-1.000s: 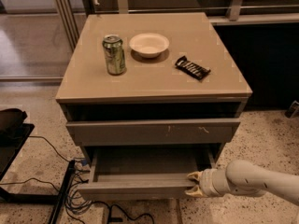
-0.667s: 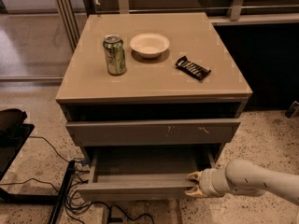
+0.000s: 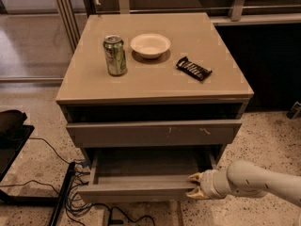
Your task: Open middle drawer
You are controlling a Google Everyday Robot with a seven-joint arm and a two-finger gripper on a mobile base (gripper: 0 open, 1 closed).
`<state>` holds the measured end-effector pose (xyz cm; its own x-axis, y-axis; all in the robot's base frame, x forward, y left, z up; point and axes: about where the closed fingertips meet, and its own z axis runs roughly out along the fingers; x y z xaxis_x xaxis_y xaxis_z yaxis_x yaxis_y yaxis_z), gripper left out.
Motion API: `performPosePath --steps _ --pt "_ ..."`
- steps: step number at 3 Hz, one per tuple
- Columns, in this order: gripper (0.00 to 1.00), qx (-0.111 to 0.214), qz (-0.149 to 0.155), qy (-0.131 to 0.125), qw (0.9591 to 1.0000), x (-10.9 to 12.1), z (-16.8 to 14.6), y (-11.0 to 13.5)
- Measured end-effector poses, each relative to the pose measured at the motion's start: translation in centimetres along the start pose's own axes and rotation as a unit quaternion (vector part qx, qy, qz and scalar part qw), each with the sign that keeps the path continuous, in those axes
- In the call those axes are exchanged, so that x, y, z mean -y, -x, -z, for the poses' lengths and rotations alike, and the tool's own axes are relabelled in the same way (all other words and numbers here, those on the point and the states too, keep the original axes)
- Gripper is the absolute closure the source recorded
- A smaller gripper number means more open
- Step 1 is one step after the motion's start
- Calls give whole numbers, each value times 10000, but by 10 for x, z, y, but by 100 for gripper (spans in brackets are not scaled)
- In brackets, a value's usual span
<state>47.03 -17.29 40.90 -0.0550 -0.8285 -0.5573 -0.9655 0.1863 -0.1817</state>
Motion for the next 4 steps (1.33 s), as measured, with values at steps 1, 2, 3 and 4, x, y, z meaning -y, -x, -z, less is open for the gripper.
performPosePath --steps 1,2,3,4 --pt "35 0 0 1 10000 0 0 0" --pt "12 0 0 1 10000 0 0 0" --pt "15 0 0 1 10000 0 0 0" --pt "38 85 48 53 9999 -35 8 -13"
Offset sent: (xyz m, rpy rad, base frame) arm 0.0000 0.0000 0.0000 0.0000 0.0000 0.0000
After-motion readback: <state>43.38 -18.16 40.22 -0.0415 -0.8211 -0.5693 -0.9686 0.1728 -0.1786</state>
